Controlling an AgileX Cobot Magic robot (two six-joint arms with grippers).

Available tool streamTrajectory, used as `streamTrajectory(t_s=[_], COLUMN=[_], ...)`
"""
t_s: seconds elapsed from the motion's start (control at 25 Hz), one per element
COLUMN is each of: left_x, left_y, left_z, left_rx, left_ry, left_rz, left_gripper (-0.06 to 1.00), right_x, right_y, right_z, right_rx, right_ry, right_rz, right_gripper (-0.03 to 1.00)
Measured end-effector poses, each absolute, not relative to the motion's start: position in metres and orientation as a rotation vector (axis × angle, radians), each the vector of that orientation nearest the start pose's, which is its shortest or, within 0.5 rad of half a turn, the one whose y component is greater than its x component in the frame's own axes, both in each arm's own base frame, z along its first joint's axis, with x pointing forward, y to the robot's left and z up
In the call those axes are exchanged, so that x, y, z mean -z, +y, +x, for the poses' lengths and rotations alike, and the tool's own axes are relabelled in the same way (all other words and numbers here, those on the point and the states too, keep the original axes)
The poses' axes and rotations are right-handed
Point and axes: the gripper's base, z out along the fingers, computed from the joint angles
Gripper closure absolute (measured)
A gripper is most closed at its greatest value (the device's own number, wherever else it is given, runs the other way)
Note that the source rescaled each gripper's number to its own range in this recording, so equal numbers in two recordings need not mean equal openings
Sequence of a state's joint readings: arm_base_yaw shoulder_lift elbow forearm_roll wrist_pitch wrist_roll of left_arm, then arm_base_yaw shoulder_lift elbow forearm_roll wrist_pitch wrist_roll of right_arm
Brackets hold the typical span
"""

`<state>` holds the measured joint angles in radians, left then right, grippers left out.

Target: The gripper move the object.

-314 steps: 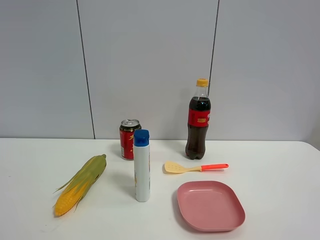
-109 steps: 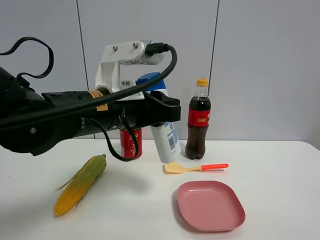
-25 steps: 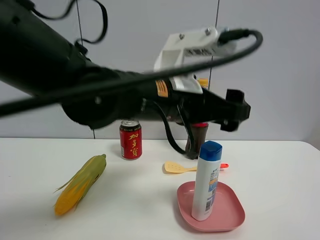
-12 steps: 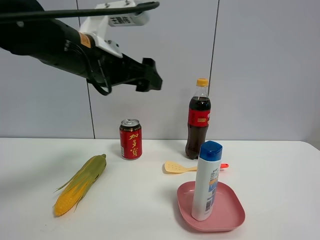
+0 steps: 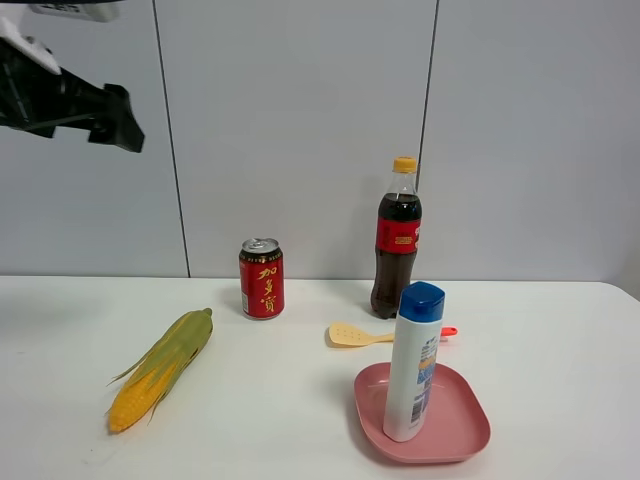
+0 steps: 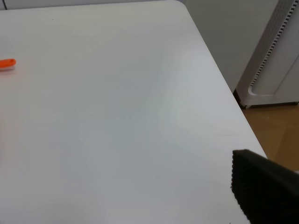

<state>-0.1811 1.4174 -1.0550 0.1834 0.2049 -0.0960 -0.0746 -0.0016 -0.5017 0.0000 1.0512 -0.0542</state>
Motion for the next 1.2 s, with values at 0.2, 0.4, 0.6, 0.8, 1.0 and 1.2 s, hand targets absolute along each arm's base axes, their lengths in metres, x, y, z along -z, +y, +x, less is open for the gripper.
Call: streamTrajectory(t_s=[0.2, 0.4, 0.6, 0.8, 1.0, 1.2], left_x=[-0.326, -0.325, -0.328, -0.339, -0.338, -0.327], left_y=[-0.018, 0.009, 0.02, 0.015, 0.006, 0.002], left_z=[0.284, 0.227, 0.162, 0.099, 0.048, 0.007], left_rx=[-0.051, -0.114, -0.163, -0.137, -0.026, -0.011], left_ry=[2.049, 2.02, 1.978, 1.934, 1.912, 1.924], left_rz=[0.136, 0.033, -0.058, -0.123, -0.175, -0.181], left_gripper=[-0.06, -0.06, -0.06, -0.06, -0.06, -0.06], right_x=[-0.278, -0.278, -0.278, -0.278, -0.278, -0.278], right_y=[0.0, 0.0, 0.0, 0.0, 0.0, 0.0], right_z=[-0.005, -0.005, -0.005, -0.005, -0.005, -0.005], right_rx=[0.081, 0.081, 0.081, 0.081, 0.081, 0.081], right_ry=[2.032, 2.032, 2.032, 2.032, 2.032, 2.032], right_rz=[0.021, 0.021, 0.021, 0.021, 0.021, 0.021], right_gripper=[-0.03, -0.03, -0.03, -0.03, -0.03, -0.03])
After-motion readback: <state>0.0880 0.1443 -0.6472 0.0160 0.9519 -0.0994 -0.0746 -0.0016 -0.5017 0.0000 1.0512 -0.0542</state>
